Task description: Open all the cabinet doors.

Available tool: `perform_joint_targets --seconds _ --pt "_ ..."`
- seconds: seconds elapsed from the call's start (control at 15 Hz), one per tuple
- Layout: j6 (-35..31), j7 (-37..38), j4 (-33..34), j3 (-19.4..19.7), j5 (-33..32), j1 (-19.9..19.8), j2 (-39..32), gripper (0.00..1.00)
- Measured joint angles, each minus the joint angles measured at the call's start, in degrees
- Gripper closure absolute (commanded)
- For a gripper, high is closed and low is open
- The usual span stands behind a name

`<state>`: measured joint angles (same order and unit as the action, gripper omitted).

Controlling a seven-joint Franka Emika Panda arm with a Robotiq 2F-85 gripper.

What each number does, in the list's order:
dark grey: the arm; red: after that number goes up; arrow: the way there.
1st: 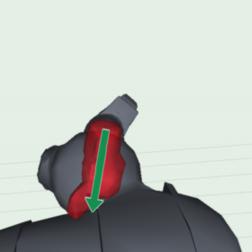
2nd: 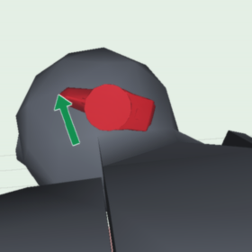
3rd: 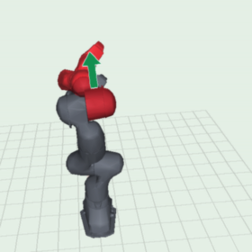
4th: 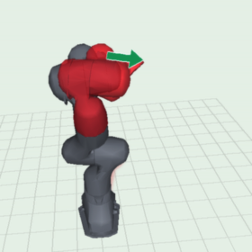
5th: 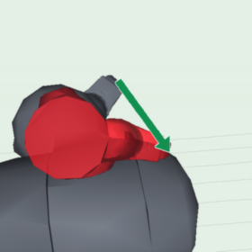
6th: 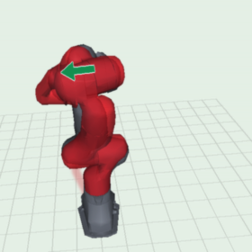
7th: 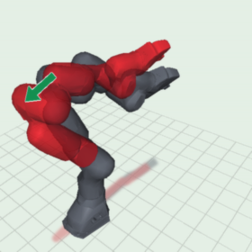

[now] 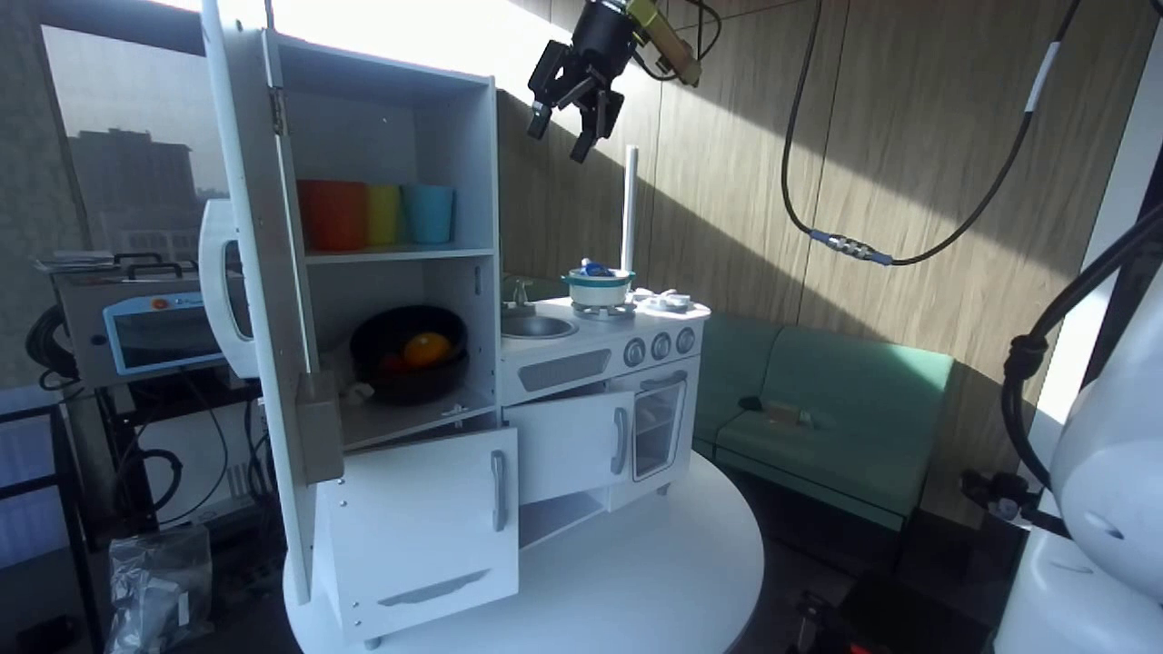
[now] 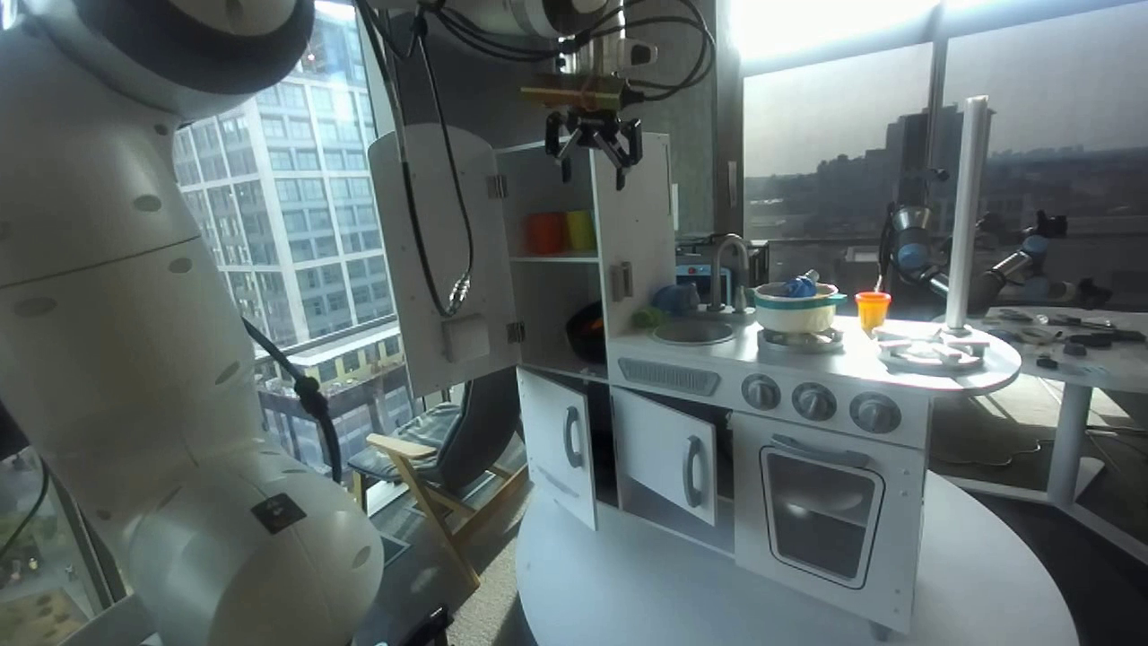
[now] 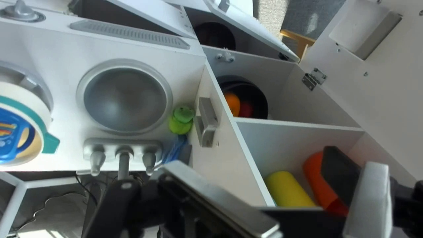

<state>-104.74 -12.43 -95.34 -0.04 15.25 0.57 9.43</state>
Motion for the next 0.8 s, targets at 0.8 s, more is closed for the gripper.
perform_joint_targets --seconds 0.8 --pt "-2.51 -3.78 -9.99 1.74 1.85 0.04 3.27 0.00"
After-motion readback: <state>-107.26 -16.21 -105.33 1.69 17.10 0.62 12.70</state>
